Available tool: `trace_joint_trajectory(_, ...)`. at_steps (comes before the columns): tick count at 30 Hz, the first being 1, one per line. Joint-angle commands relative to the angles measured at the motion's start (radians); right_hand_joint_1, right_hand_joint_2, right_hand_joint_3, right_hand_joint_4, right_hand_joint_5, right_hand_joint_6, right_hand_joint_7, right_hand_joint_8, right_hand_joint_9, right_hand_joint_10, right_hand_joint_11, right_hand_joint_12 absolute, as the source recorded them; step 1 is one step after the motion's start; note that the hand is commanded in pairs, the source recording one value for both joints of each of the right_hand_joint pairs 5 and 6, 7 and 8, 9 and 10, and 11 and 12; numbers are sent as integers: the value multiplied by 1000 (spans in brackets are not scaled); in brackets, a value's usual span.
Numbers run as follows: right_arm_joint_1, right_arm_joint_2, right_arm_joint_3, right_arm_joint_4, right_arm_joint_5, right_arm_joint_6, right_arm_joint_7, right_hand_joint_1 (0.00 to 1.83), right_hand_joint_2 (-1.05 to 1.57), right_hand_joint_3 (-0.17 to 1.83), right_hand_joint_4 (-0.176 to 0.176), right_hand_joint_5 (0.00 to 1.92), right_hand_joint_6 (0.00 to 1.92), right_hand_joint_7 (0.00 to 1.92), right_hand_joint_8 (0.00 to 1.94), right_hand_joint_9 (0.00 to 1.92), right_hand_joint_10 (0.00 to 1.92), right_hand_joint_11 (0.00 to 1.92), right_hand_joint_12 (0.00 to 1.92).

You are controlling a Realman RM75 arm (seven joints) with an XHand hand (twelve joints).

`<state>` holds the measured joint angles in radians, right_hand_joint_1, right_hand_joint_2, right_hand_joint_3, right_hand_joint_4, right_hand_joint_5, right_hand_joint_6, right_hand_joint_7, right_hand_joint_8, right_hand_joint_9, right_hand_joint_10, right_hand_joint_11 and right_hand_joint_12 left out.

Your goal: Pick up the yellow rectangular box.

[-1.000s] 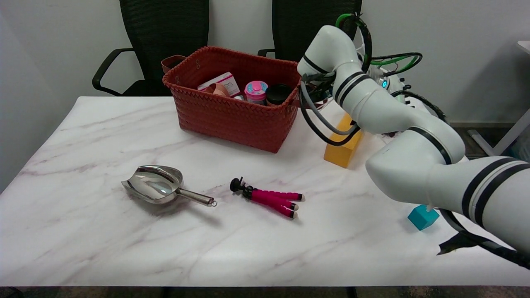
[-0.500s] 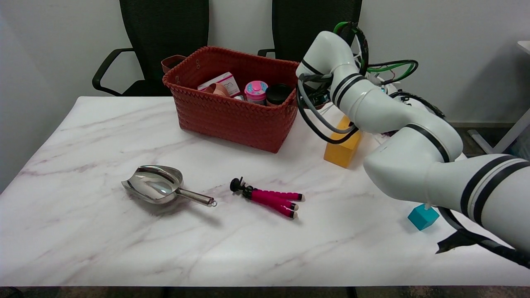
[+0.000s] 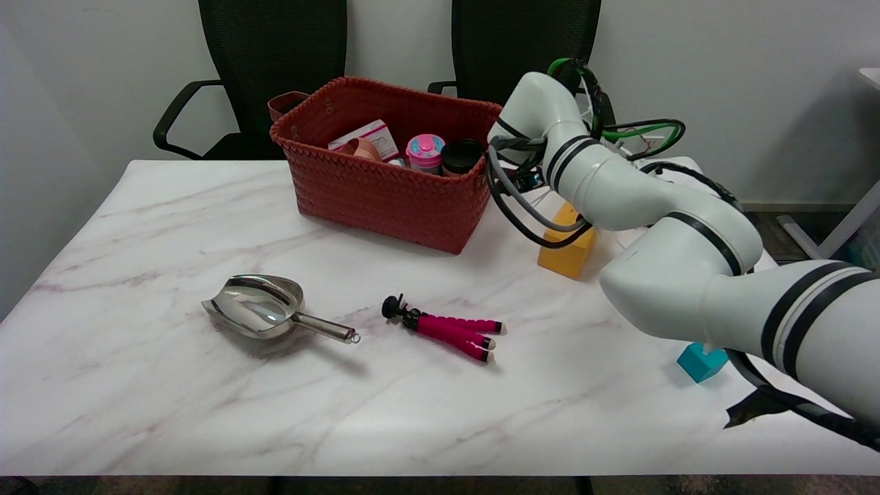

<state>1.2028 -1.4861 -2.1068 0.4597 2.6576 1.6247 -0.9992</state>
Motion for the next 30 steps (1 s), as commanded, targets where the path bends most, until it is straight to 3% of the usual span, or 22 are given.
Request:
trace_joint_trajectory(1, -21, -10, 52, -72, 68, -174, 165, 709, 789, -175, 0, 0, 0, 0, 0, 0, 0, 24, 24)
trace_joint_trajectory(11, -15, -17, 50, -115, 68, -289, 166, 680, 900, -111, 0, 0, 0, 0, 0, 0, 0, 4, 4)
trace_joint_trajectory(17, -9, -19, 45, -115, 68, -273, 155, 654, 941, -75, 0, 0, 0, 0, 0, 0, 0, 0, 0)
trace_joint_trajectory(30, -22, -22, 55, -116, 68, -242, 73, 725, 747, -56, 0, 0, 0, 0, 0, 0, 0, 0, 0)
